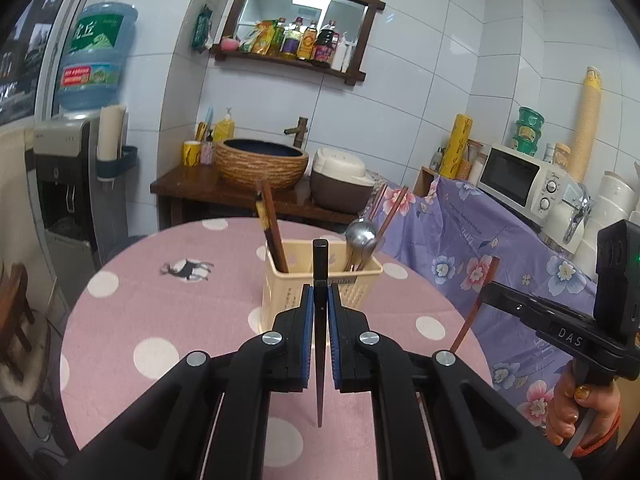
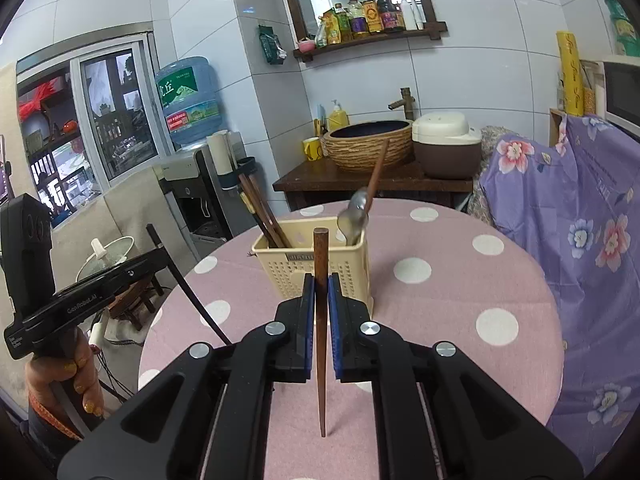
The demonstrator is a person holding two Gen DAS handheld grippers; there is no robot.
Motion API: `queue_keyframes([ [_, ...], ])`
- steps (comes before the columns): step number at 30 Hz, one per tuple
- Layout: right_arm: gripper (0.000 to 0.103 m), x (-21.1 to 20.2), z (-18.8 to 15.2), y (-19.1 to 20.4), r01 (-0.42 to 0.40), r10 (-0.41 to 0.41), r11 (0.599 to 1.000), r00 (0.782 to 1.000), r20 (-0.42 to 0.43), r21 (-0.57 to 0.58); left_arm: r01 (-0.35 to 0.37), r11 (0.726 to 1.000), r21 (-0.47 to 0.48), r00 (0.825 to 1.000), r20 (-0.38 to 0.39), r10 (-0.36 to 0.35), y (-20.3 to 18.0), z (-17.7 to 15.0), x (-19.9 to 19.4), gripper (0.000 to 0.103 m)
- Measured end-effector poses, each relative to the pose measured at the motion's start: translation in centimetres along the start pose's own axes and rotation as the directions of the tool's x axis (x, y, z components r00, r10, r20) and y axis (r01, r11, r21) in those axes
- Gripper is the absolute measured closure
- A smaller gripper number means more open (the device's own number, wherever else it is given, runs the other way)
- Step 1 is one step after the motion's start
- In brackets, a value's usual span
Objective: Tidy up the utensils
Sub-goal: 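Lift both chopsticks and carry them over the beige holder, then lower both chopsticks into the holder and open both tools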
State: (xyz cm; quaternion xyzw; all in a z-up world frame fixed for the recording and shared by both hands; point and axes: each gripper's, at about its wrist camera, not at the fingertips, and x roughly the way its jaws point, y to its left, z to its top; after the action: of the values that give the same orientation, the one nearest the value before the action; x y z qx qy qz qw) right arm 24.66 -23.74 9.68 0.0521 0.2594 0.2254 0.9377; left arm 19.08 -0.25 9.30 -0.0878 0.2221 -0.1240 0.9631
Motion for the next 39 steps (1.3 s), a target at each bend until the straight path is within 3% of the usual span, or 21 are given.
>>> queue_keyframes([
  [3, 0.095, 0.2, 2.3, 0.6, -0.015, 0.016, 1.0, 1.0, 0.019, -0.016, 0.023, 1.0, 0.009, 1.0, 0.013, -0.024, -0.3, 2.0, 0.1, 0.095],
  [7, 0.095, 0.4, 7.2, 1.4, -0.026, 0.027, 0.999, 0.997, 0.069, -0.019, 0.049, 0.999, 0.006, 0.997, 0.054, -0.049, -0.6, 7.0, -0.1, 0.095],
  [12, 0.095, -0.3, 14.8, 2.6, -0.01, 0.015, 1.0, 0.979, 0.203, -0.023, 0.025, 1.0, 0.006, 0.988, 0.156, -0.025, -1.2, 13.9, -0.7, 0.095],
  [15, 0.095, 0.7, 17.2, 2.9, 0.016, -0.01, 1.0, 0.969, 0.249, -0.024, -0.002, 1.0, 0.0, 0.983, 0.185, 0.002, -1.5, 15.9, 0.4, 0.095],
  [22, 0.095, 7.0, 13.7, 2.4, 0.09, -0.083, 0.996, 0.974, 0.209, -0.026, -0.078, 0.997, 0.004, 0.99, 0.117, 0.077, -0.9, 11.9, 6.3, 0.095],
  [32, 0.095, 12.2, 7.8, 0.7, 0.102, -0.102, 0.995, 0.993, 0.052, 0.004, -0.08, 0.997, -0.02, 0.995, -0.06, 0.079, 1.2, 4.6, 11.7, 0.095],
  [39, 0.095, 12.3, 6.4, 0.8, 0.125, -0.124, 0.992, 0.99, 0.065, -0.012, -0.057, 0.998, -0.015, 0.998, -0.043, 0.056, 1.3, 4.0, 11.1, 0.095],
])
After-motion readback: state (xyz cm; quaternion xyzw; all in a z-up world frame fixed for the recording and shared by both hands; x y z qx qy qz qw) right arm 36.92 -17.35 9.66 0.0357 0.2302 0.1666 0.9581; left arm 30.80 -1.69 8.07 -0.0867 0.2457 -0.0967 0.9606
